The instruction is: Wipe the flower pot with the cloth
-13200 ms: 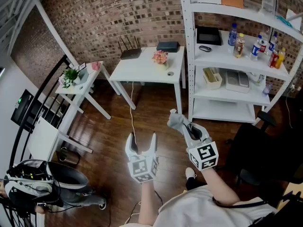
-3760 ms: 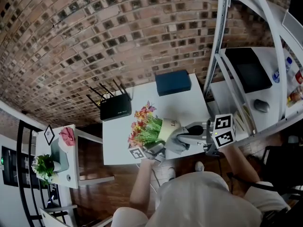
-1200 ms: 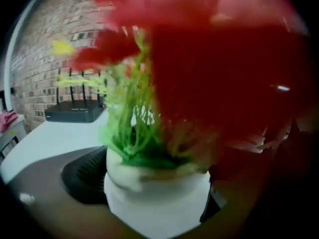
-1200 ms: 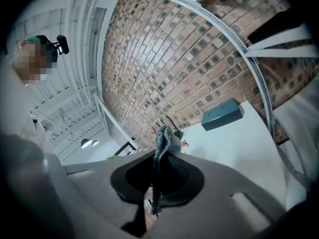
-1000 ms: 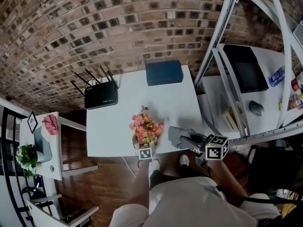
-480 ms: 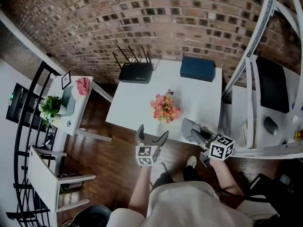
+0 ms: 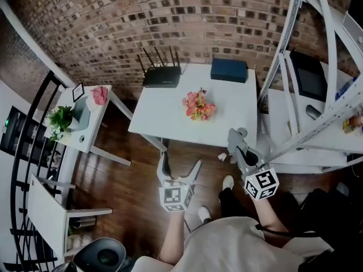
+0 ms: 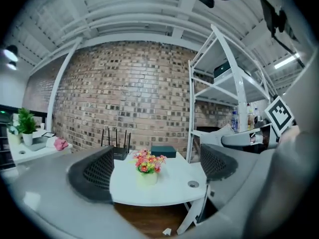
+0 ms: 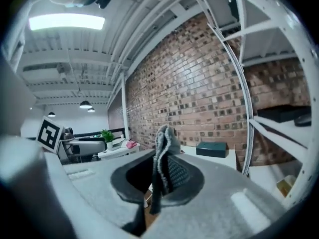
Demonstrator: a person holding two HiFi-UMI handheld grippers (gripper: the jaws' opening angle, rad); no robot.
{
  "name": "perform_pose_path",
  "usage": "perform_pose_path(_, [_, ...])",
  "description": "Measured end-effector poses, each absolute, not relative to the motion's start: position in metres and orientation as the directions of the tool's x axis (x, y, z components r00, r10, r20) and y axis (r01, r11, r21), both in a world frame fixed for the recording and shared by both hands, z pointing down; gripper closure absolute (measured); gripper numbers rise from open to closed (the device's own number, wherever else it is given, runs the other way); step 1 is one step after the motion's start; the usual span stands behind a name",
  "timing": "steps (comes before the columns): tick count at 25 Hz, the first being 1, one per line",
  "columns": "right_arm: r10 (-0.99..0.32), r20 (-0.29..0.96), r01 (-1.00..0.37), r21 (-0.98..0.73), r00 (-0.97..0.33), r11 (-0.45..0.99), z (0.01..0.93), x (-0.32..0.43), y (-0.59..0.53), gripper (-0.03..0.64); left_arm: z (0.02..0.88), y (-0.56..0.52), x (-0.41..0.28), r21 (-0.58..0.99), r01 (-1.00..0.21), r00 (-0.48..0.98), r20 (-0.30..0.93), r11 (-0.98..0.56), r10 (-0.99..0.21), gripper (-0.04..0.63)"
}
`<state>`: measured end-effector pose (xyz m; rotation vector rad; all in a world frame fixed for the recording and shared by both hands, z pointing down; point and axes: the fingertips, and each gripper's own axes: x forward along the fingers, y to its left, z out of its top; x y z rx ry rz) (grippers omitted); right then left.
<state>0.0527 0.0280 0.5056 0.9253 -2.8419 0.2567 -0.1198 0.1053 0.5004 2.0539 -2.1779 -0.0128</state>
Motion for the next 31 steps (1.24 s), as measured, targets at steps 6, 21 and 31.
perform_pose_path(6, [-0.559, 0.267, -0.605, -0.13, -0.785, 0.786, 0.516, 0.072, 0.1, 0.615, 0.503, 0.171, -0.088, 0.096, -0.995, -0.012, 0.122, 0.023, -0.992, 0.052])
perform_pose_path(21, [-0.537, 0.183, -0.55, -0.023, -0.823, 0.835, 0.469, 0.101, 0.111, 0.615, 0.457, 0.189, -0.05, 0.057, -0.988, -0.145, 0.031, 0.146, -0.989, 0.139])
perform_pose_path(31, [-0.59, 0.136, -0.596, -0.005, -0.796, 0.803, 0.456, 0.132, 0.091, 0.615, 0.457, 0.18, -0.026, 0.035, -0.976, -0.216, 0.021, 0.217, -0.976, 0.174])
